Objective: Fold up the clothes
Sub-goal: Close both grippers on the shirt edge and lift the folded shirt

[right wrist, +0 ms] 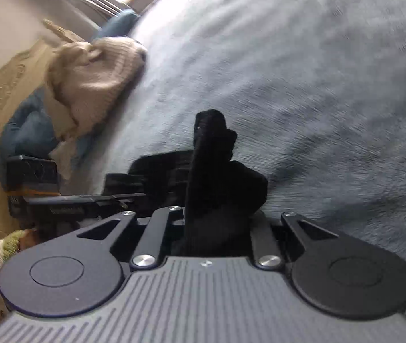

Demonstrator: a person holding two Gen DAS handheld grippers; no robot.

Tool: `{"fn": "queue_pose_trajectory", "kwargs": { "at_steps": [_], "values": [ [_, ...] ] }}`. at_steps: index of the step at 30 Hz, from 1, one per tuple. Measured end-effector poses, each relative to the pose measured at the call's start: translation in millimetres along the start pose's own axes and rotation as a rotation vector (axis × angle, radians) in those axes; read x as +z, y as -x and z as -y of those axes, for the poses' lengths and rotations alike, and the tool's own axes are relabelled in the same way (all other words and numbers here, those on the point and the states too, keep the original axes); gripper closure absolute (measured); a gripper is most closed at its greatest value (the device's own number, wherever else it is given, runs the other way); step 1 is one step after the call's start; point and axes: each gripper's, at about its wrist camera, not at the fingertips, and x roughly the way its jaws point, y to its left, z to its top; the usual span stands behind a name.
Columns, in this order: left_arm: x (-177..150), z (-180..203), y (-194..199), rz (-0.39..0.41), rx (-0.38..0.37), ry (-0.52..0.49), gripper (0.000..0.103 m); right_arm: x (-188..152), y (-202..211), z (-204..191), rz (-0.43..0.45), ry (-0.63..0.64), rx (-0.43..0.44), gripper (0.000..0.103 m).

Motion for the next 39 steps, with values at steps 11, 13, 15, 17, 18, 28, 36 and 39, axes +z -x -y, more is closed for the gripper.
{"fn": "queue_pose_trajectory", "kwargs": {
  "at_steps": [11, 13, 15, 17, 18, 28, 36, 39],
  "values": [
    [-36, 110, 90, 0.174, 0.05, -0.058, 0.094, -39, 99, -44, 0.155, 0.087, 0.052, 0.091],
    [-50, 137, 109, 0.205, 0.051, -0.058, 0.094, -51, 121, -49, 0.192, 0.092, 0.083, 0.091],
    [-63, 167, 121, 0.23, 0.051, -0.039, 0.094, -63, 145, -57, 0.23, 0.093, 0.115, 0.091],
    [-76, 194, 130, 0.252, 0.053, -0.012, 0.094, -75, 171, -61, 0.26, 0.113, 0.127, 0.091],
    [-83, 208, 133, 0.261, 0.056, -0.001, 0.094, -81, 185, -62, 0.27, 0.114, 0.134, 0.091],
    [-128, 299, 110, 0.273, -0.004, -0.036, 0.094, -102, 315, -59, 0.36, 0.257, 0.063, 0.091],
    [-106, 265, 24, 0.219, -0.046, 0.012, 0.094, -88, 292, -12, 0.356, 0.29, -0.126, 0.091],
    [-83, 248, -8, 0.213, -0.029, -0.022, 0.095, -74, 268, 11, 0.363, 0.268, -0.203, 0.091]
  ]
}}
